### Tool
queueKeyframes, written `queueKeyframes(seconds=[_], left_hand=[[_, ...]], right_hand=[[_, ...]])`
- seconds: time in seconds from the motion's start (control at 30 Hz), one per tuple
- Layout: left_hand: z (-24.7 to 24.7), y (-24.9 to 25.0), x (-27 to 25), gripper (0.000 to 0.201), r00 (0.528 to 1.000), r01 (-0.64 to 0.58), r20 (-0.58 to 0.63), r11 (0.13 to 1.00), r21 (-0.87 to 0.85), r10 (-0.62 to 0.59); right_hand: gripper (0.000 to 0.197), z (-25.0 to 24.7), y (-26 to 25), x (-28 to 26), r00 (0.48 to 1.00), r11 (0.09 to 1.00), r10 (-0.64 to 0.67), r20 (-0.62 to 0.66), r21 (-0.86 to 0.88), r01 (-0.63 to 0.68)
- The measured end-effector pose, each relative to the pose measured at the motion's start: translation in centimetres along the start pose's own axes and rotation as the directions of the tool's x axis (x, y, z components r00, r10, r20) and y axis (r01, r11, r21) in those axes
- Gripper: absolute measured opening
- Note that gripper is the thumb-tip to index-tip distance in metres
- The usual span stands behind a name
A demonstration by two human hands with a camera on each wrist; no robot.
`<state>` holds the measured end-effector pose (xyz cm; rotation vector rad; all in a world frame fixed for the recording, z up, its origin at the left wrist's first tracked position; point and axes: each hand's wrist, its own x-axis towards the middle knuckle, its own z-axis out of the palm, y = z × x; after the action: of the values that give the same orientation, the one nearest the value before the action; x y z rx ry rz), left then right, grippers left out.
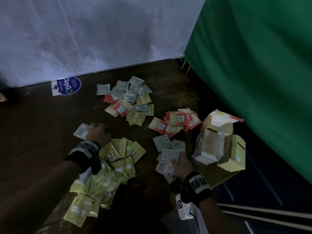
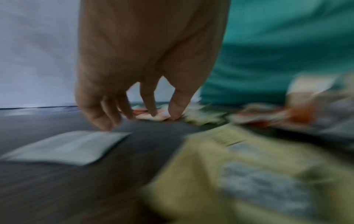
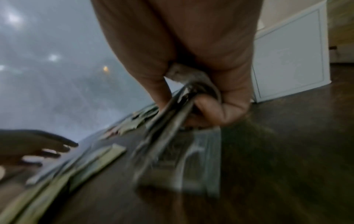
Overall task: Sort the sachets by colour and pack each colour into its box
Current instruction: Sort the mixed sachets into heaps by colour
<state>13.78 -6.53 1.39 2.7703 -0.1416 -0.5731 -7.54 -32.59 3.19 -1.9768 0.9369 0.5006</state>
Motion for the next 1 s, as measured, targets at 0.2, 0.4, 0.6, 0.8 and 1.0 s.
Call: queueKeyframes(seconds=[0.2, 0.4, 0.6, 0.8, 1.0], left_hand=[[-1.0, -2.4, 2.8, 0.060, 0.960, 0.276, 0.029, 0.957, 0.090, -0.279], [-2.1, -2.5, 2.6, 0.078, 0.893, 0.450, 0.052, 0.891, -0.056, -0.447], [-4.8, 0.5, -1.1, 0.035, 0.983, 0.024, -0.172, 0.978, -0.209, -0.060], [-2.8, 9.2, -8.7, 0.026, 0.898, -0.422, -0.100, 0.773, -0.474, 0.429], [-1.3, 7.5, -10.5, 0.047, 0.820, -0.474, 0.161, 0.809, -0.347, 0.550]], right_hand=[[0.099, 2.1, 0.1, -0.5, 0.971, 0.976, -0.048, -0.236, -0.219, -0.005], [0.108, 2.4, 2.0, -0.8, 0.957, 0.995, -0.101, -0.271, -0.049, 0.091], [0.062, 1.6, 1.7, -2.0, 0.892, 0.969, -0.215, -0.398, 0.029, 0.246], [0.058, 1.8, -4.3, -2.1, 0.919, 0.840, -0.348, -0.187, 0.374, 0.394], [0.017, 0.4, -3.6, -0.8, 0.906, 0.922, -0.287, -0.311, 0.168, 0.349]])
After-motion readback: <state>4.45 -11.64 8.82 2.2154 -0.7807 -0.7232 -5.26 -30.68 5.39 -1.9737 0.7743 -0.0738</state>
